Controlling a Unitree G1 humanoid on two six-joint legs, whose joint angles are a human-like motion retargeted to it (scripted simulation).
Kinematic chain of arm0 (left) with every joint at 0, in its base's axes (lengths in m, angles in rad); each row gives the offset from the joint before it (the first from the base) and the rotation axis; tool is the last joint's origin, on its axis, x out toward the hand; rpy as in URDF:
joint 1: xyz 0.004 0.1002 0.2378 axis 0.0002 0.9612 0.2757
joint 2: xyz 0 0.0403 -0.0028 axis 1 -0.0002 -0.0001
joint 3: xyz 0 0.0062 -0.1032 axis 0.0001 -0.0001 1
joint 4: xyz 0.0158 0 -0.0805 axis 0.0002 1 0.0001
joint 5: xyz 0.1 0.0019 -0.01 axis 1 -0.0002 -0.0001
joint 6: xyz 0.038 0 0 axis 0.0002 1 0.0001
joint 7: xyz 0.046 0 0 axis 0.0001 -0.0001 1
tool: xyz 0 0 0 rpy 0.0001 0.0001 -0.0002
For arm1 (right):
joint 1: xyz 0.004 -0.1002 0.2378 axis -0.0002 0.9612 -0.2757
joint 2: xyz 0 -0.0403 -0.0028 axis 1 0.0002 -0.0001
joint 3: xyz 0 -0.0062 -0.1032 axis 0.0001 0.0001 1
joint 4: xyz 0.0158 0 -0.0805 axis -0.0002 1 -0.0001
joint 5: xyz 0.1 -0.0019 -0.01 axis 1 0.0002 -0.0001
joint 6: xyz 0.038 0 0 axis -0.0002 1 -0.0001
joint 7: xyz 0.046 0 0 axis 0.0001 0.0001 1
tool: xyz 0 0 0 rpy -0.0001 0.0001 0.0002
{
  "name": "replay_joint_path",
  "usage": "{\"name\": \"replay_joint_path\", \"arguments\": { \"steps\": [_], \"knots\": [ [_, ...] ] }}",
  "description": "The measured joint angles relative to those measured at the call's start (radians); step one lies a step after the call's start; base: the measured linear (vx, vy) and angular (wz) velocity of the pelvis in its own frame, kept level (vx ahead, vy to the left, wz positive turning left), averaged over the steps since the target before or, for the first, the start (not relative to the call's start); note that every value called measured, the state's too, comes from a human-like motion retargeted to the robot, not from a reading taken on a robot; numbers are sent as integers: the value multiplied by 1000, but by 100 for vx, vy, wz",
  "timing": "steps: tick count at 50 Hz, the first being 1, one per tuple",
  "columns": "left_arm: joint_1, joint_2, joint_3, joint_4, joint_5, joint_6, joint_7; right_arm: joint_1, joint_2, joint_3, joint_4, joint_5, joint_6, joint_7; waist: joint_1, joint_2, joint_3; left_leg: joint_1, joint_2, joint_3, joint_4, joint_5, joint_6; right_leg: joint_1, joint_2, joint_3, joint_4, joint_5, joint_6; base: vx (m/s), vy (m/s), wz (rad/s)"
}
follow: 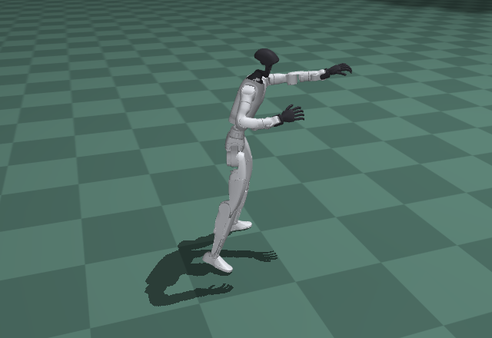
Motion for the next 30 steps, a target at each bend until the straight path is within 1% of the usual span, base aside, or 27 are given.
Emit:
{"name": "replay_joint_path", "arguments": {
  "steps": [2, 3, 5, 7, 8, 10, 12, 13, 15, 17, 18, 20, 22, 23, 25, 27, 30],
  "knots": [
    [-55, 65, 7, 2, 20, -28, 2, 30, 29, -29, -57, 3, -9, 8, -26, -15, 25, 33, 16, 47, -19, -9, -14, -18, 5, -8, -11, 5, 1, -8, -1, -162],
    [-71, 115, 5, -102, -12, -43, 62, 43, 49, -52, -93, -4, -12, 4, -12, -27, 38, 58, 13, 73, -44, -3, -16, -25, 2, -12, -22, 11, 3, -5, -2, -166],
    [-53, 187, 50, -366, -59, -54, 201, 58, 114, -82, -176, -32, -3, -21, 43, -52, 51, 93, 7, 106, -64, 4, -20, -26, -3, -28, -51, 20, 2, -1, -3, -135],
    [62, 196, 215, -630, -41, -48, 256, 17, 174, -103, -243, -110, 12, -22, 112, -65, 48, 96, 18, 100, -23, -13, -25, -9, -1, -49, -68, 17, -11, 3, -4, -51],
    [155, 182, 334, -754, -32, -47, 257, -26, 193, -114, -264, -146, 20, -16, 144, -62, 42, 88, 29, 89, 13, -28, -28, 4, 3, -59, -71, 11, -20, 5, -3, 13],
    [387, 101, 597, -977, -72, -77, 247, -155, 215, -131, -256, -202, 40, 11, 204, -48, 21, 71, 51, 58, 65, -54, -45, 35, 16, -81, -70, -4, -36, 6, -2, 61],
    [657, -37, 826, -1182, -173, -144, 242, -334, 204, -128, -165, -256, 70, 36, 271, -34, -2, 62, 53, 28, 69, -62, -58, 61, 23, -104, -68, -17, -48, 4, 0, 87],
    [797, -113, 915, -1283, -223, -180, 240, -438, 190, -110, -88, -290, 88, 36, 309, -28, -13, 59, 53, 12, 68, -65, -66, 73, 26, -118, -68, -22, -53, 2, 0, 85],
    [1055, -256, 1009, -1450, -316, -249, 242, -660, 156, -38, 122, -371, 139, -11, 401, -31, -22, 54, 48, -13, 60, -64, -80, 92, 30, -141, -71, -29, -57, -1, 0, 72],
    [1281, -355, 1007, -1554, -382, -307, 236, -894, 106, 97, 417, -424, 210, -137, 518, -49, -5, 54, 36, -22, 41, -56, -89, 102, 27, -155, -80, -28, -49, -6, 0, 48],
    [1377, -377, 989, -1583, -407, -341, 223, -1014, 80, 187, 588, -423, 242, -209, 579, -59, 12, 54, 29, -22, 31, -51, -90, 104, 23, -159, -84, -26, -40, -10, 0, 35],
    [1539, -376, 948, -1613, -469, -356, 169, -1234, 10, 398, 933, -360, 301, -298, 702, -64, 56, 51, 18, -20, 14, -42, -97, 106, 18, -167, -95, -26, -23, -14, 1, 29],
    [1636, -335, 921, -1610, -506, -352, 82, -1404, -53, 612, 1201, -253, 301, -217, 796, -56, 99, 34, 9, -23, 4, -36, -101, 99, 15, -183, -101, -40, -7, -18, 2, 37],
    [1665, -323, 910, -1602, -520, -340, 32, -1466, -74, 690, 1307, -200, 297, -117, 830, -49, 115, 20, 4, -28, 1, -32, -99, 93, 14, -197, -102, -51, -5, -20, 3, 49],
    [1685, -307, 902, -1585, -508, -327, -5, -1573, -96, 797, 1482, -126, 280, 6, 869, -29, 143, -12, 0, -43, -2, -26, -101, 78, 12, -232, -88, -77, -9, -21, 3, 61],
    [1654, -306, 919, -1572, -464, -316, 27, -1620, -97, 787, 1537, -77, 277, 6, 858, 2, 159, -35, 1, -70, -9, -17, -106, 64, 14, -271, -49, -113, -36, -20, 3, 72],
    [1521, -295, 965, -1545, -381, -266, 105, -1609, -73, 678, 1448, -17, 260, -88, 776, 61, 175, -39, 15, -123, -41, 3, -125, 37, 34, -262, 52, -199, -90, -16, 2, 78]
  ]
}}
